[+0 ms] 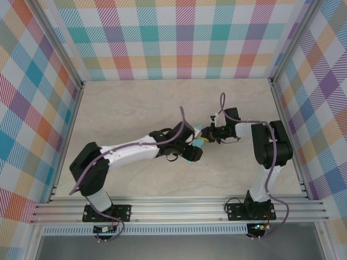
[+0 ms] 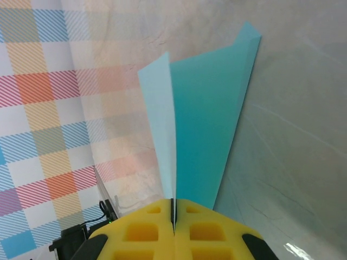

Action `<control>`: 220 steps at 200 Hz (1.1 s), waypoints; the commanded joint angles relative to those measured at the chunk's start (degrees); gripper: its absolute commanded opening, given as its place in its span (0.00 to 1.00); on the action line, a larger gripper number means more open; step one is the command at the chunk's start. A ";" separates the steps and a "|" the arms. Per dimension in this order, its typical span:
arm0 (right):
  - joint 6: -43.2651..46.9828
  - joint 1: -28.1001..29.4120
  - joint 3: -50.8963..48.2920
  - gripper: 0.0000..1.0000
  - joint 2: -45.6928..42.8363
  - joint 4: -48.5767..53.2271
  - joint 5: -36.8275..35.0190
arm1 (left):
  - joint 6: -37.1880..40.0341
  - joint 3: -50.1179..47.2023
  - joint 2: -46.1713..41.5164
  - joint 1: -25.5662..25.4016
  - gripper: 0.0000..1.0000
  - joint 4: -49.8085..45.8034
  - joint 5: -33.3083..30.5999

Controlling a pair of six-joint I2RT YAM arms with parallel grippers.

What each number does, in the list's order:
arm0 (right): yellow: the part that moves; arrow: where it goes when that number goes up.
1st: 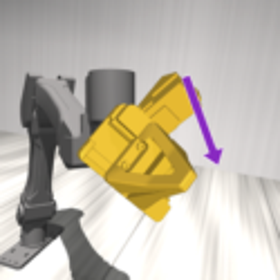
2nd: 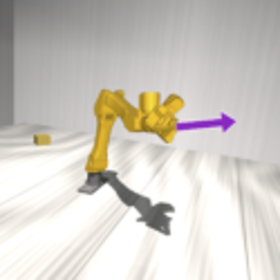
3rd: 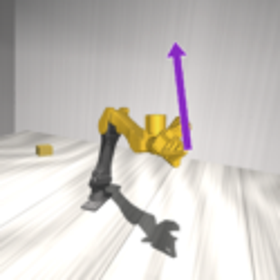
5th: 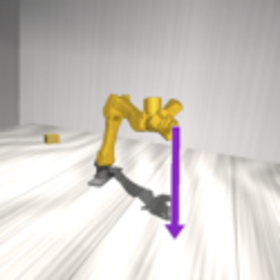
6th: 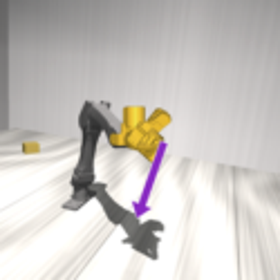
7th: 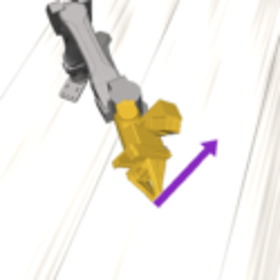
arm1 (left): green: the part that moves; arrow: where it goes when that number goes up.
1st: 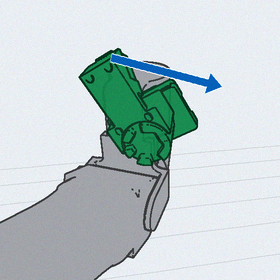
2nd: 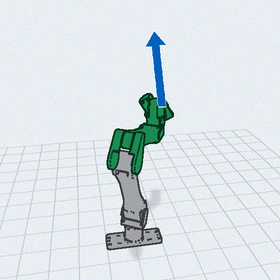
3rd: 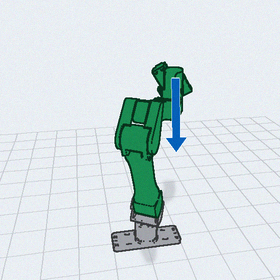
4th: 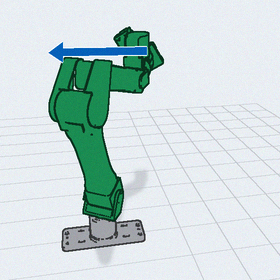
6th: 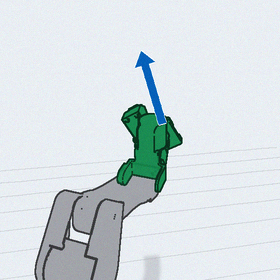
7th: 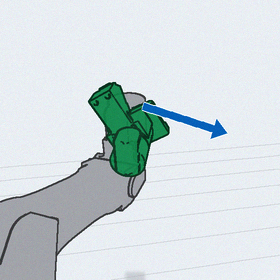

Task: Fold a paper plane with a square sheet of paper (fold left side to right side)
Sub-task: Place the paper at the center of the table, then fold the wing for the fifth time at the center of the table.

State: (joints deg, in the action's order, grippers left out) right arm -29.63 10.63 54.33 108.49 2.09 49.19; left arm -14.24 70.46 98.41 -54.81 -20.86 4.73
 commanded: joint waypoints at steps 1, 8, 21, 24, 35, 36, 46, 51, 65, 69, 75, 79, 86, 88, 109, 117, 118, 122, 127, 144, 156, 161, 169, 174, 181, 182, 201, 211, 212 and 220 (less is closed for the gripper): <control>-0.24 0.56 0.34 0.00 -1.45 1.95 -0.95 | 0.80 5.87 5.37 -2.45 0.61 -6.31 -10.85; -0.24 0.62 0.42 0.00 -1.32 1.89 -0.83 | 0.65 7.51 7.02 -3.19 0.61 -7.53 -13.16; -0.18 0.62 0.43 0.00 -1.26 2.00 -0.93 | 0.62 10.27 9.55 -4.69 0.61 -10.20 -18.03; -0.24 0.63 0.35 0.00 -1.19 1.96 -0.94 | 0.70 10.84 10.20 -5.05 0.61 -10.77 -18.95; -0.24 0.68 0.34 0.00 -1.04 2.04 -1.07 | 0.72 12.41 12.00 -5.77 0.61 -12.12 -20.83; -0.25 0.69 0.39 0.00 -1.10 2.04 -1.09 | 0.71 12.59 12.21 -5.85 0.61 -12.15 -21.00; -0.25 0.70 0.43 0.00 -0.92 1.97 -0.99 | 0.83 13.41 13.65 -6.35 0.61 -12.68 -21.90; -0.26 0.70 0.43 0.00 -0.83 1.96 -1.03 | 0.87 13.90 14.31 -6.60 0.61 -13.08 -22.49; -0.34 0.75 0.42 0.00 -0.73 1.92 -1.08 | 0.76 15.20 16.17 -7.02 0.59 -14.14 -23.47; -0.27 0.80 0.42 0.00 -0.62 2.00 -1.08 | 0.72 15.44 16.50 -7.07 0.58 -14.41 -23.66; -0.34 0.80 0.43 0.00 -0.52 1.97 -1.13 | 0.63 15.71 16.91 -7.15 0.57 -14.56 -23.79; -0.29 0.79 0.43 0.00 -0.48 1.98 -1.13 | 0.66 15.85 17.12 -7.27 0.56 -14.57 -23.76; -0.34 0.79 0.52 0.00 -0.34 1.98 -1.08 | 0.64 15.92 17.36 -7.24 0.54 -14.47 -23.58; -0.28 0.79 0.52 0.00 -0.22 1.90 -1.06 | 0.75 15.98 17.43 -7.31 0.54 -14.40 -23.60; -0.39 0.93 0.78 0.00 0.24 1.81 -0.85 | 1.20 16.08 18.40 -7.49 0.49 -14.18 -24.21; -0.36 0.97 0.78 0.00 0.32 1.81 -0.76 | 1.20 16.26 18.83 -7.42 0.47 -14.36 -24.87; -0.40 1.01 0.78 0.00 0.32 1.84 -0.81 | 1.17 16.23 18.88 -7.42 0.47 -14.37 -24.95; -0.40 1.05 0.78 0.00 0.40 1.81 -0.77 | 1.20 16.35 19.08 -7.42 0.46 -14.38 -25.15; -0.43 1.06 0.78 0.00 0.41 1.80 -0.81 | 1.18 16.45 19.38 -7.43 0.45 -14.46 -25.38; -0.26 1.06 0.78 0.00 0.50 1.97 -0.98 | 1.13 16.72 19.94 -7.43 0.41 -14.62 -25.66; -0.21 1.14 0.86 0.00 0.67 2.00 -1.00 | 1.02 16.95 20.32 -7.51 0.40 -14.73 -25.65; -0.25 1.15 0.87 0.00 0.72 1.97 -0.94 | 0.99 17.08 20.56 -7.46 0.39 -14.88 -25.72; -0.10 1.14 0.87 0.00 0.76 1.96 -0.91 | 0.86 17.17 20.91 -7.46 0.38 -15.20 -26.14; -0.17 1.17 0.85 0.00 0.76 2.01 -0.88 | 0.80 17.18 21.09 -7.48 0.37 -15.39 -26.48; -0.05 1.14 0.80 0.00 0.76 2.01 -0.96 | 0.70 17.26 21.23 -7.48 0.37 -15.56 -26.87; -0.06 1.14 0.79 0.00 0.76 2.03 -0.99 | 0.66 17.26 21.27 -7.49 0.37 -15.59 -26.92; -0.09 1.14 0.69 0.00 0.81 2.05 -1.01 | 0.53 17.26 21.62 -7.50 0.34 -15.79 -27.46; 0.02 1.14 0.69 0.00 0.88 2.05 -0.96 | 0.53 17.34 21.73 -7.51 0.32 -15.79 -27.22; 0.01 1.14 0.69 0.00 0.87 2.05 -0.95 | 0.53 17.34 21.69 -7.47 0.32 -15.79 -27.18; 0.07 1.19 0.69 0.00 0.88 2.05 -0.99 | 0.55 17.35 21.80 -7.55 0.31 -15.70 -26.96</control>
State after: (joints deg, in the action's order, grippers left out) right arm -29.63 11.38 54.33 108.55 3.11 47.75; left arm -13.65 86.19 119.00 -61.65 -34.59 -20.71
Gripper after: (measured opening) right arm 0.027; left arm 0.326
